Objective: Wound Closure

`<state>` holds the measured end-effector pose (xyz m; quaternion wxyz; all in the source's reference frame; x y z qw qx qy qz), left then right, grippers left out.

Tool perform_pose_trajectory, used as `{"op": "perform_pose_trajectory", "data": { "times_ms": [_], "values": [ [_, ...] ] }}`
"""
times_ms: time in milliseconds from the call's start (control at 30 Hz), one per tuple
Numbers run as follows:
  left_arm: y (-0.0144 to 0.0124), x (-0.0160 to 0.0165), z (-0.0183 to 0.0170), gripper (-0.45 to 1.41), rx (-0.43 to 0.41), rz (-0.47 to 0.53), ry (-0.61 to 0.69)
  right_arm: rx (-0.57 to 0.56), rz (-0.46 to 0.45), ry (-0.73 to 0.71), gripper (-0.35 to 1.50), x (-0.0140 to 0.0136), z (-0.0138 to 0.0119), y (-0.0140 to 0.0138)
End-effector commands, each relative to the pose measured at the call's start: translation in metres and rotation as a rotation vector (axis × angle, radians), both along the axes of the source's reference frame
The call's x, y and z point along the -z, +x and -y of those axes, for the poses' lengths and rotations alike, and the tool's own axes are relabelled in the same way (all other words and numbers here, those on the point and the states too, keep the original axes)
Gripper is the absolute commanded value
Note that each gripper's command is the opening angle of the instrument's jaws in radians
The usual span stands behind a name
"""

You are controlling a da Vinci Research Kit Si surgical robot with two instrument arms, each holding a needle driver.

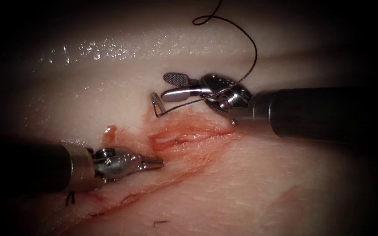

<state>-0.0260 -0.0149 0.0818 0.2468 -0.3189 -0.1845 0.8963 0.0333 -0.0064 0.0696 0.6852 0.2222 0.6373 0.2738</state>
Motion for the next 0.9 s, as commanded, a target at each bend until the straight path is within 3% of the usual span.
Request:
{"op": "perform_pose_trajectory", "data": {
  "times_ms": [33, 133, 167, 300, 500, 700, 900],
  "values": [
    [-0.0006, -0.0006, 0.0002, -0.45, -0.001, 0.001, 0.000, 0.010, -0.004, -0.038, 1.48, 0.0001, -0.0012, 0.0005],
    [-0.0006, -0.0006, 0.0002, -0.45, 0.000, 0.001, 0.000, 0.032, -0.006, -0.107, 1.48, 0.0009, -0.0017, 0.0004],
    [-0.0006, -0.0006, 0.0002, -0.45, 0.000, 0.001, 0.000, 0.076, -0.007, -0.212, 1.48, 0.0015, -0.0018, 0.0006],
    [-0.0006, -0.0006, 0.0003, -0.45, 0.000, 0.001, 0.000, 0.214, 0.010, -0.398, 1.48, 0.0026, -0.0009, 0.0011],
    [-0.0006, -0.0006, 0.0003, -0.45, 0.000, 0.001, 0.000, 0.380, 0.062, -0.526, 1.45, 0.0033, 0.0010, 0.0014],
    [-0.0006, -0.0006, 0.0003, -0.45, 0.000, 0.001, 0.000, 0.402, 0.080, -0.584, 1.45, 0.0033, 0.0011, 0.0016],
    [-0.0006, -0.0006, 0.0003, -0.45, 0.000, 0.001, 0.000, 0.403, 0.074, -0.631, 1.46, 0.0038, 0.0020, 0.0037]
  ]
}}
